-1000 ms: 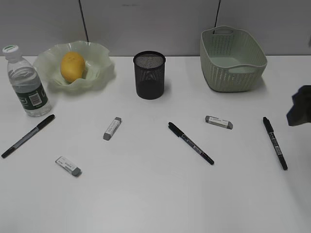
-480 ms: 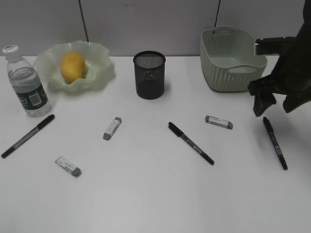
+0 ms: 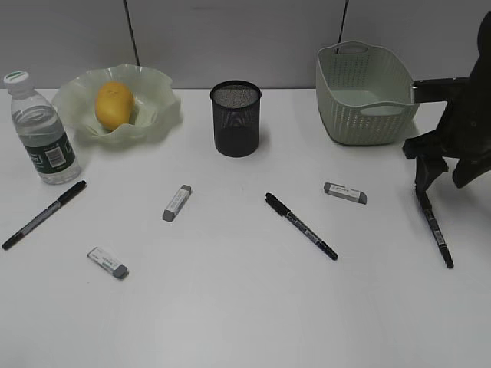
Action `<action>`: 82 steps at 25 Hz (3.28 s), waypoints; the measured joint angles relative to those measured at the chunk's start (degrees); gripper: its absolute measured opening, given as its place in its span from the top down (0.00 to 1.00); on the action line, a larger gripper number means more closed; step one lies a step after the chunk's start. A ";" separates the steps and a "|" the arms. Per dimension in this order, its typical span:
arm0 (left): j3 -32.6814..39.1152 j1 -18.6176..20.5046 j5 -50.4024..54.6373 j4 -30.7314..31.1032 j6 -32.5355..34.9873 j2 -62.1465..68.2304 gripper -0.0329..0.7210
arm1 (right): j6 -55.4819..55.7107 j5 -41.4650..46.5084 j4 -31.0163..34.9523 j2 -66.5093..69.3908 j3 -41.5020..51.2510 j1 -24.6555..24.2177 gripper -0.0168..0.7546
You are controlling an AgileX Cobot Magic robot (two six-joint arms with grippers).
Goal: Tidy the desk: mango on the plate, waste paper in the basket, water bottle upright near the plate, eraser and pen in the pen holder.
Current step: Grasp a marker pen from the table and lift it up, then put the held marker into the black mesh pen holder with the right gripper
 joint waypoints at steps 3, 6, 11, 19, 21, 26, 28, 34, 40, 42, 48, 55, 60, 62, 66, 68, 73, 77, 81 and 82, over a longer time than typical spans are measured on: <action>0.00 0.00 0.00 0.05 0.00 0.00 0.31 | -0.82 -0.19 0.82 2.38 -0.77 0.00 0.37; 0.00 0.00 0.00 0.05 0.00 0.00 0.31 | -1.06 -0.40 1.38 4.17 -0.77 0.00 0.41; 0.00 0.00 0.00 0.05 0.00 0.00 0.31 | -1.06 -1.48 1.50 5.85 -1.24 0.00 0.47; 0.00 0.00 0.00 0.05 0.00 0.00 0.31 | -1.16 -2.15 1.50 8.36 -3.72 0.00 0.58; 0.00 0.00 0.00 0.05 0.00 0.00 0.31 | -1.16 -1.92 1.50 8.86 -4.42 0.00 0.61; 0.00 0.00 0.00 0.10 0.00 0.00 0.31 | -1.20 -0.27 1.50 9.75 -5.60 0.00 0.70; 0.00 0.00 0.00 0.10 0.00 0.00 0.32 | -1.20 0.01 1.13 9.81 -5.80 0.00 0.78; 0.00 0.00 0.00 0.10 0.00 0.00 0.33 | -1.22 2.41 1.29 10.59 -8.05 0.05 0.79; 0.00 0.00 0.00 0.10 0.00 0.00 0.33 | -3.42 4.85 3.86 8.53 -12.99 1.86 0.79; 0.00 0.00 0.00 0.10 0.00 0.00 0.34 | -4.47 4.85 6.07 6.54 -14.85 3.91 0.79; 0.00 0.00 0.00 0.10 0.00 0.00 0.35 | -6.03 0.43 10.91 2.47 -21.98 10.86 0.79; 0.00 0.00 0.00 0.10 0.00 0.00 0.36 | -6.25 -19.47 16.62 2.13 -27.18 17.55 0.79; 0.00 0.00 0.00 0.10 0.00 0.00 0.36 | -6.25 -32.99 16.84 2.79 -27.20 21.29 0.79; 0.00 0.00 0.00 0.10 0.00 0.00 0.36 | -6.25 -37.59 16.84 3.66 -27.20 22.51 0.79; 0.00 0.00 0.00 0.15 0.00 0.00 0.36 | -6.25 -44.00 17.01 5.98 -27.20 23.42 0.79; 0.00 0.00 0.00 0.15 0.00 0.00 0.36 | -6.28 -45.82 16.96 7.68 -27.20 23.46 0.79; 0.00 0.00 0.00 0.15 0.00 0.00 0.36 | -6.28 -47.53 16.56 12.23 -27.20 23.46 0.79; 0.00 0.00 0.00 0.15 0.00 0.00 0.36 | -6.32 -47.85 16.51 14.90 -27.20 23.46 0.79; 0.00 0.00 0.00 0.15 0.00 0.00 0.36 | -6.32 -46.68 16.10 15.17 -27.20 23.46 0.72; 0.00 0.00 0.00 0.15 0.00 0.00 0.36 | -6.32 -46.52 15.66 15.17 -27.20 23.46 0.65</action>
